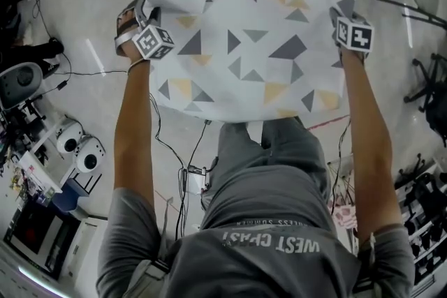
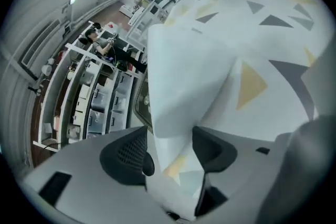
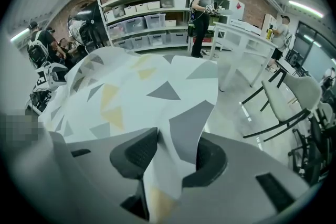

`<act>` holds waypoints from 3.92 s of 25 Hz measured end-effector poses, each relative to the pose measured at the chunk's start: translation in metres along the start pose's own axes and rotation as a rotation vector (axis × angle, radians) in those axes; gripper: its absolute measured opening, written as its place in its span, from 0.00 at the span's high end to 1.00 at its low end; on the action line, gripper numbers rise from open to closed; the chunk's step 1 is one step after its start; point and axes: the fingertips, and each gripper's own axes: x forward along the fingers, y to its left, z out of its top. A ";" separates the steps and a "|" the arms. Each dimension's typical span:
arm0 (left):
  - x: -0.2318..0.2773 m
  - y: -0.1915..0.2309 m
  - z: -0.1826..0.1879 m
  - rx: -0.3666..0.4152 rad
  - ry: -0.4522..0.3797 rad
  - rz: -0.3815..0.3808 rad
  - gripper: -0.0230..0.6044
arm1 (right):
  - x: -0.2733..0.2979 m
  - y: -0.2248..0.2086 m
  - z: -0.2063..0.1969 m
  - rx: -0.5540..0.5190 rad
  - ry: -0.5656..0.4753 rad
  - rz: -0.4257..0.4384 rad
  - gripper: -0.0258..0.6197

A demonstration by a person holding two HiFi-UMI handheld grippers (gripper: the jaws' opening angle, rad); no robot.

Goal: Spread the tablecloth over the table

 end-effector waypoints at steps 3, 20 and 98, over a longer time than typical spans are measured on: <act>-0.007 0.023 0.021 -0.107 -0.105 0.011 0.71 | 0.001 0.000 -0.001 -0.003 -0.008 0.010 0.74; -0.039 0.003 0.032 -0.649 -0.249 -0.134 0.78 | 0.006 -0.005 0.007 0.125 -0.043 0.082 0.80; -0.250 -0.292 0.049 -0.883 -0.295 -0.683 0.79 | -0.226 0.120 -0.341 0.018 0.233 0.696 0.64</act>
